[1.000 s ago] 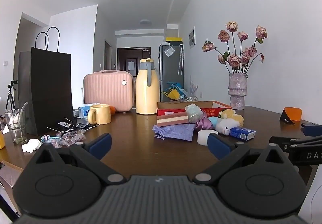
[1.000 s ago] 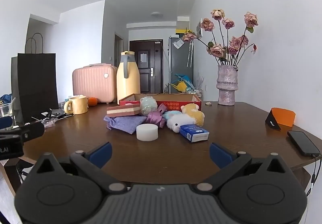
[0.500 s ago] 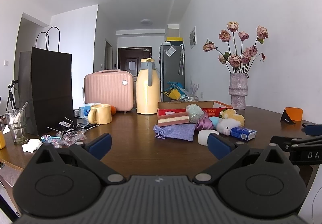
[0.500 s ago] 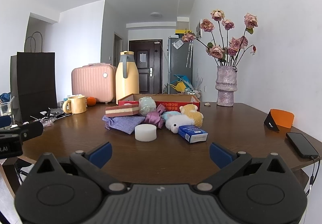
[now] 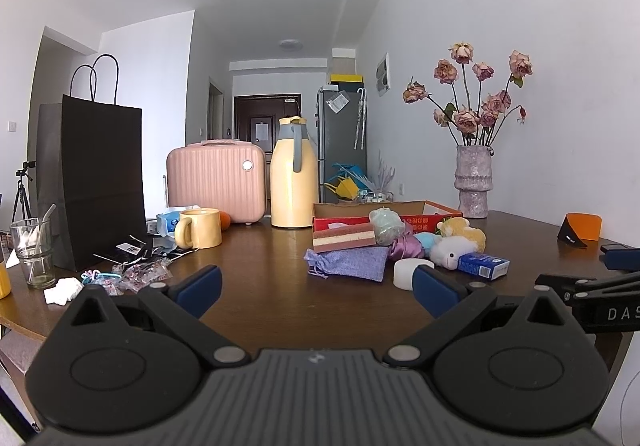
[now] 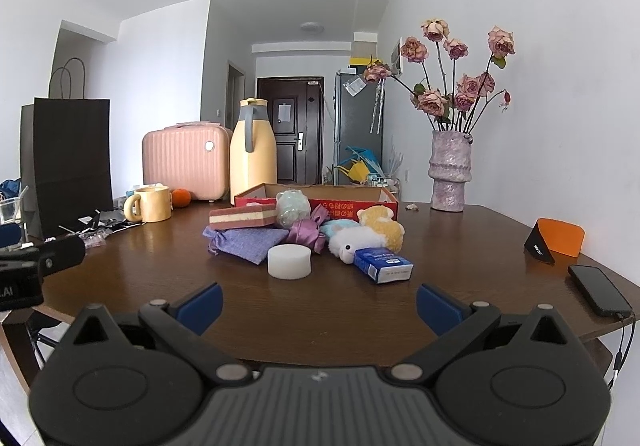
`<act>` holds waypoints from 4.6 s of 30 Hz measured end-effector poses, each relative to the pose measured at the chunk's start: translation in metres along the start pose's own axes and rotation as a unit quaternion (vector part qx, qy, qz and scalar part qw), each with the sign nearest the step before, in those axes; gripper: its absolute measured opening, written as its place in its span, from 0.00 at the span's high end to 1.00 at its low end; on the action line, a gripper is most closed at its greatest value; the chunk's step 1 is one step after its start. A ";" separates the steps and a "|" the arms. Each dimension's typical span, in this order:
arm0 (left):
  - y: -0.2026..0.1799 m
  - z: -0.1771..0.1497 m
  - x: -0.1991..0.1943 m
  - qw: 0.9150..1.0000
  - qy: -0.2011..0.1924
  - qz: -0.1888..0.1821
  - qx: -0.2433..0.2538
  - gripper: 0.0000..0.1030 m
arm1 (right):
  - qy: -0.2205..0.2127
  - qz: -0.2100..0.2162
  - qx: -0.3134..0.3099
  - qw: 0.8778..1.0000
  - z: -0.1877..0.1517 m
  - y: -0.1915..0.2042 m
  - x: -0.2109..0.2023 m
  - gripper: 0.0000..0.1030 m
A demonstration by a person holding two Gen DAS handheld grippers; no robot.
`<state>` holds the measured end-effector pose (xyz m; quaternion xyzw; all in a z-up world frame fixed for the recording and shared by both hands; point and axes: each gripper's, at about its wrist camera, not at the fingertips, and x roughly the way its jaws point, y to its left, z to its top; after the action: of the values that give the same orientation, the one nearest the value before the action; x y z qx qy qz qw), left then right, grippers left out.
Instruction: Organize soft objects
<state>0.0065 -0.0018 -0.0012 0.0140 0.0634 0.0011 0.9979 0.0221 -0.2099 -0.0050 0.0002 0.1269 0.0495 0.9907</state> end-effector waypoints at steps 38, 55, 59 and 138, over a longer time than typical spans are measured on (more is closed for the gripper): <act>0.000 -0.004 0.001 1.000 0.003 -0.009 0.002 0.00 | -0.006 0.003 -0.001 1.000 -0.004 0.003 -0.001 0.00; 0.000 -0.004 0.001 1.000 0.005 -0.014 0.002 0.00 | -0.005 0.005 -0.002 1.000 -0.004 0.003 0.000 0.00; -0.002 -0.006 0.002 1.000 0.006 -0.018 0.006 0.00 | -0.005 0.008 -0.007 1.000 -0.005 0.006 0.000 0.00; 0.013 0.166 0.449 0.952 0.200 -0.177 -0.151 0.77 | 0.125 0.162 0.142 0.968 0.229 -0.048 0.421 0.76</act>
<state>0.4731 0.0080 0.1068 -0.1490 0.2626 -0.1632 0.9392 0.4902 -0.2132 0.1102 0.1552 0.2540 0.1904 0.9355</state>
